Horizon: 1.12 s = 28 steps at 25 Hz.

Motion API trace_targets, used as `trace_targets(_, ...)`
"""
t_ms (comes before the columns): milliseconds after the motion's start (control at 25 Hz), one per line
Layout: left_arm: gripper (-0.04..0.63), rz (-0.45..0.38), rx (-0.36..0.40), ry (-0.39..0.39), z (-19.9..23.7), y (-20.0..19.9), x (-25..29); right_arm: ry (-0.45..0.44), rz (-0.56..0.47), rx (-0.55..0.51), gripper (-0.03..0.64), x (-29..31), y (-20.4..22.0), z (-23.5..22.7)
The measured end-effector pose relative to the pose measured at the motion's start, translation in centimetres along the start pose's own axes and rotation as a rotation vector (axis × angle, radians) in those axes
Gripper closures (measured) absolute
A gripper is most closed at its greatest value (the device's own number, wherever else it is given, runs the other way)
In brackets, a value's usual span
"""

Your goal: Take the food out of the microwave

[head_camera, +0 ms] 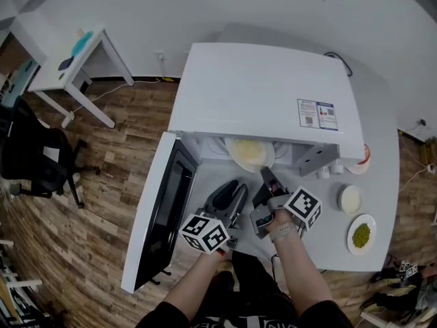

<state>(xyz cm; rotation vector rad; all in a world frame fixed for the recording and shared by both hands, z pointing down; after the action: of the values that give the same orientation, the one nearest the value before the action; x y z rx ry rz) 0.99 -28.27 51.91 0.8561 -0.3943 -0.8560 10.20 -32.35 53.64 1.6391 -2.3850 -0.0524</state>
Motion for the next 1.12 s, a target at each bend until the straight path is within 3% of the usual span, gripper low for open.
trace_targets(320, 0.476, 0.015, -0.199, -0.017, 1.1, 0.2, 1.9, -0.01, 0.011, -0.003, 0.569, -0.5, 0.2, 0.1)
trace_targets(560, 0.471, 0.02, -0.303, -0.012, 1.3, 0.3, 2.6, -0.009, 0.016, 0.016, 0.569, -1.1, 0.4, 0.0)
trace_targets(920, 0.472, 0.024, -0.404, 0.001, 1.2, 1.0, 3.1, -0.019, 0.031, 0.021, 0.569, -2.1, 0.8, -0.1)
trace_targets(1120, 0.511, 0.031, -0.421, -0.012, 1.4, 1.4, 3.1, -0.012, 0.041, 0.024, 0.569, -2.4, 1.2, -0.2)
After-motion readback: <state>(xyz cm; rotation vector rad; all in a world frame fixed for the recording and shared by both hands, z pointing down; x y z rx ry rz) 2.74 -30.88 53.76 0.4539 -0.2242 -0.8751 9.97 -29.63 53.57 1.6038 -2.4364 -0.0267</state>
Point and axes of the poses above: the fingertips, and each gripper's own axes: x forward along the fingers, z to its left, y out of its underside, the point moved 1 cm from there along -x, backward along the fingers, and after that the axes turned 6 degrees about -z, right-handed, at the moved point
